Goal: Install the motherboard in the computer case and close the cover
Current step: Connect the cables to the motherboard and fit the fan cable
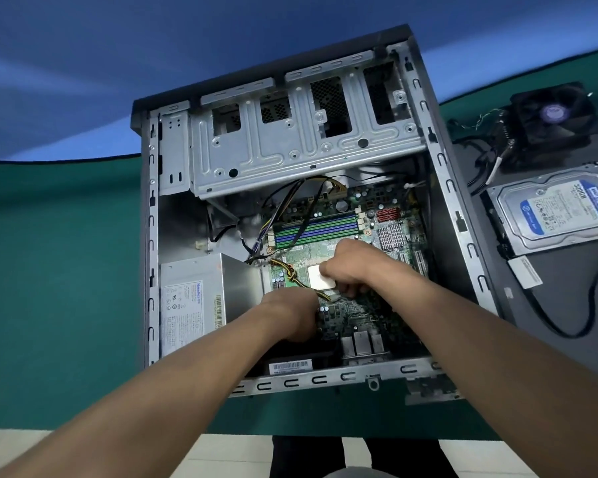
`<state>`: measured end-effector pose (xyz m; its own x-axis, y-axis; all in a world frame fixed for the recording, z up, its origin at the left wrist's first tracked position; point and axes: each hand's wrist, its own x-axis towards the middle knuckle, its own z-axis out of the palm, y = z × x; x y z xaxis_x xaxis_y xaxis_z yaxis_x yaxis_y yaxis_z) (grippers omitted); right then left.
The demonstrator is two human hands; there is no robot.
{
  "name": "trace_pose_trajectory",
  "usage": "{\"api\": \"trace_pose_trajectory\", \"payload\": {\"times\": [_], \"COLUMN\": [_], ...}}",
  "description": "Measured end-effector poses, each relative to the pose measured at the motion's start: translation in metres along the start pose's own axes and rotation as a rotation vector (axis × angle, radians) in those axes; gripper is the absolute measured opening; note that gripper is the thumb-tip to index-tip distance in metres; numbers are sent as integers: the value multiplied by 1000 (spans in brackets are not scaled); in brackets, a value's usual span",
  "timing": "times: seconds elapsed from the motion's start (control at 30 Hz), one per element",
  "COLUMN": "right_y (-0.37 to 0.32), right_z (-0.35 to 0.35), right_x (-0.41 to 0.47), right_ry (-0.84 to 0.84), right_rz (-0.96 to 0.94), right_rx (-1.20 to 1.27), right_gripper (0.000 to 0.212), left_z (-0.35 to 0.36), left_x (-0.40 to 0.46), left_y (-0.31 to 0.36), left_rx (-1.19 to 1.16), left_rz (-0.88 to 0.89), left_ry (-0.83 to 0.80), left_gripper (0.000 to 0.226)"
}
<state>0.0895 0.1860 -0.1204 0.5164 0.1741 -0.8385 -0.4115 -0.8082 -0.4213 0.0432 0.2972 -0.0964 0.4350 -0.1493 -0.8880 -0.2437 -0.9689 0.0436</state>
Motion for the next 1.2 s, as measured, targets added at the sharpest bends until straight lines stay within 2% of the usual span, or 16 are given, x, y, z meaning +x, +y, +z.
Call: {"api": "trace_pose_trajectory", "payload": {"times": [0.2, 0.33, 0.47, 0.57, 0.63, 0.7, 0.8, 0.87, 1.0, 1.07, 1.2], "right_y": [-1, -3, -1, 1, 2, 2, 1, 1, 3, 3, 2], "right_z": [4, 10, 6, 8, 9, 6, -2, -5, -2, -2, -1], "right_x": [1, -1, -6, -13, -16, -19, -23, -27, -31, -32, -29], "right_ry": [-13, -87, -113, -137, -118, -75, -19, -23, -168, -221, -287], "right_rz": [-5, -20, -76, -150, -183, -207, -239, -249, -246, -236, -219], "right_rx": [-27, -23, -13, -104, -180, -195, -144, -79, 103, 193, 278], "right_gripper": [22, 26, 15, 7, 11, 17, 19, 21, 18, 19, 27], "left_z": [2, 1, -3, -15, -19, -20, -20, -22, -27, -29, -30], "left_x": [0, -3, -6, -9, -11, -16, -23, -27, -32, -33, -39], "left_y": [-9, -11, -14, -19, -22, -23, -23, -22, -19, -22, -30], "left_rx": [-84, -81, -132, -193, -221, -238, -208, -137, -14, -35, -117], "left_rz": [-22, -18, 0, 35, 56, 70, 132, 215, 201, 154, 149], "left_ry": [-16, -10, 21, 83, 119, 198, 468, 565, 503, 403, 321], "left_gripper": [15, 8, 11, 11, 6, 4, 10, 9, 9, 2, 12]}}
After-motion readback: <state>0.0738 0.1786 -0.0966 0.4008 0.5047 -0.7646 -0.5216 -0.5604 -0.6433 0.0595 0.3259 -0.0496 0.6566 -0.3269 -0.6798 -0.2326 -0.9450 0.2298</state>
